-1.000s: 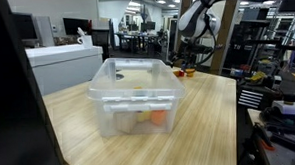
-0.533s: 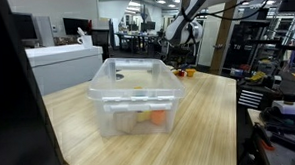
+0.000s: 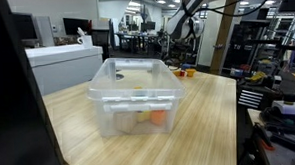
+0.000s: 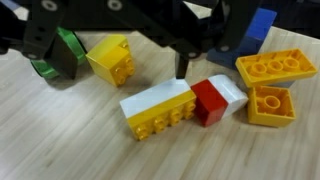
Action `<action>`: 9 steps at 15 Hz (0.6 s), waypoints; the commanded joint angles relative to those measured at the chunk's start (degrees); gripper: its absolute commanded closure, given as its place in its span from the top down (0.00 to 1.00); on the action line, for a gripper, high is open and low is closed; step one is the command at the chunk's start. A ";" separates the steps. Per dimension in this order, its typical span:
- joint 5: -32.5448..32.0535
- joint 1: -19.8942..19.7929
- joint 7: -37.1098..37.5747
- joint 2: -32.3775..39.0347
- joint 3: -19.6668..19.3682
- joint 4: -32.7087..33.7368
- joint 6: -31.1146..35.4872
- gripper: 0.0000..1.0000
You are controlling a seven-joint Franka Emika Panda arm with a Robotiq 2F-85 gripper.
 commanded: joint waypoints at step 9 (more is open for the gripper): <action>-0.79 1.88 12.69 -5.35 -2.03 -6.25 -5.96 1.00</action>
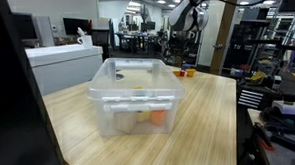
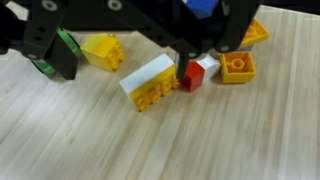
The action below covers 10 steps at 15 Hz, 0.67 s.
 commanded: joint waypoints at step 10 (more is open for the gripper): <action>-1.36 -0.23 4.92 8.37 -1.91 3.57 2.93 1.00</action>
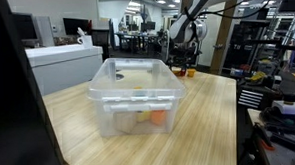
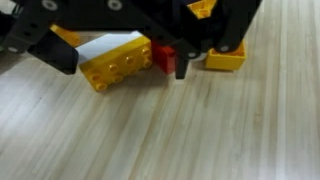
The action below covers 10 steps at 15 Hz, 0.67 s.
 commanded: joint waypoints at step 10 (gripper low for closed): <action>-2.93 1.69 -0.95 0.97 0.63 1.15 0.84 0.20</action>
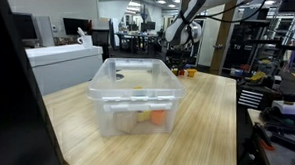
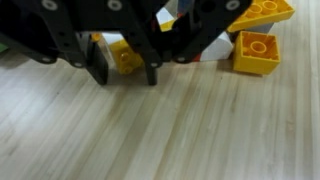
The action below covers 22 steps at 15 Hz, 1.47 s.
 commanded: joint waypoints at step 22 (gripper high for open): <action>-8.00 -1.49 -6.15 -4.77 -1.21 -1.13 -0.53 1.00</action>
